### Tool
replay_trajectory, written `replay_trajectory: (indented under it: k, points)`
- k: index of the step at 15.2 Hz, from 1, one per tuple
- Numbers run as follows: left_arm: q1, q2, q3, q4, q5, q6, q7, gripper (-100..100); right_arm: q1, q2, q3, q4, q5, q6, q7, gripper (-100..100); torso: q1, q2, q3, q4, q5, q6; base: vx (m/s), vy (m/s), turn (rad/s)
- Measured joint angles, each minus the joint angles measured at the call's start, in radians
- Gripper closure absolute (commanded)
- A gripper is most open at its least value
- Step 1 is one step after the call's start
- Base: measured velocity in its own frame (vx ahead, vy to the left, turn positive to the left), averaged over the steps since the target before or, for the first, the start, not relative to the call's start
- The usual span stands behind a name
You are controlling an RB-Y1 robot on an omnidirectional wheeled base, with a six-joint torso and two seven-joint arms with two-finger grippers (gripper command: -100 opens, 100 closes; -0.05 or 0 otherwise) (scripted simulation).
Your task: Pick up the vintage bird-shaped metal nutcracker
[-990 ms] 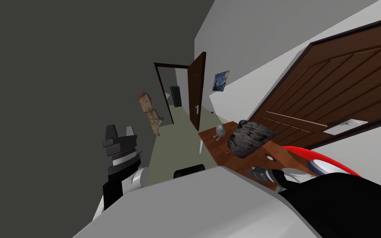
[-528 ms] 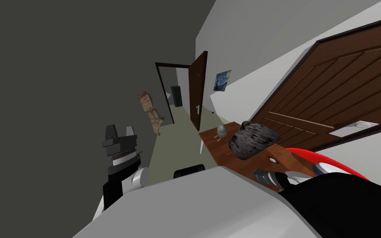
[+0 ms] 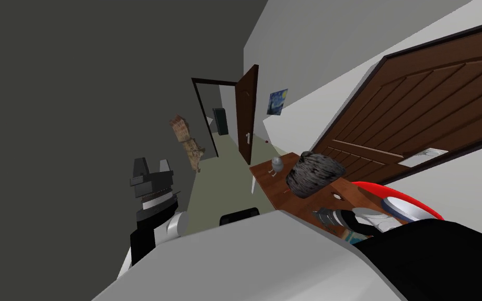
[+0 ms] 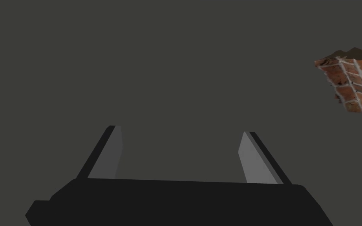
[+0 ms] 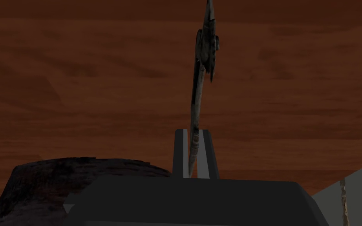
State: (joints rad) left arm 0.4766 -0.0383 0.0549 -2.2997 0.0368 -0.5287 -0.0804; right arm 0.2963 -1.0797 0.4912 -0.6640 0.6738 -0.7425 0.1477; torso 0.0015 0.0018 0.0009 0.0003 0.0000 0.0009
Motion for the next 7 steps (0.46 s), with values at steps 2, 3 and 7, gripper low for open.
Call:
replay_trajectory:
  k: [2, 3, 7]
  points:
    - [0.0, 0.0, 0.0, 0.0, 0.0, 0.0, 0.0, 0, -0.008, -0.026, 0.037, -0.034, -0.022, 0.015, -0.014, 100, 0.0, 0.0, 0.0, 0.0, 0.0, 0.0, -0.026, -0.002, -0.091]
    - [0.0, 0.0, 0.0, 0.0, 0.0, 0.0, 0.0, 0, -0.014, -0.034, 0.053, -0.042, -0.029, 0.021, -0.019, 100, 0.0, 0.0, 0.0, 0.0, 0.0, 0.0, -0.024, 0.0, -0.084]
    - [0.0, 0.0, 0.0, 0.0, 0.0, 0.0, 0.0, 0, -0.053, -0.072, 0.129, -0.073, -0.062, 0.037, -0.043, 100, 0.0, 0.0, 0.0, 0.0, 0.0, 0.001, -0.023, 0.0, -0.067]
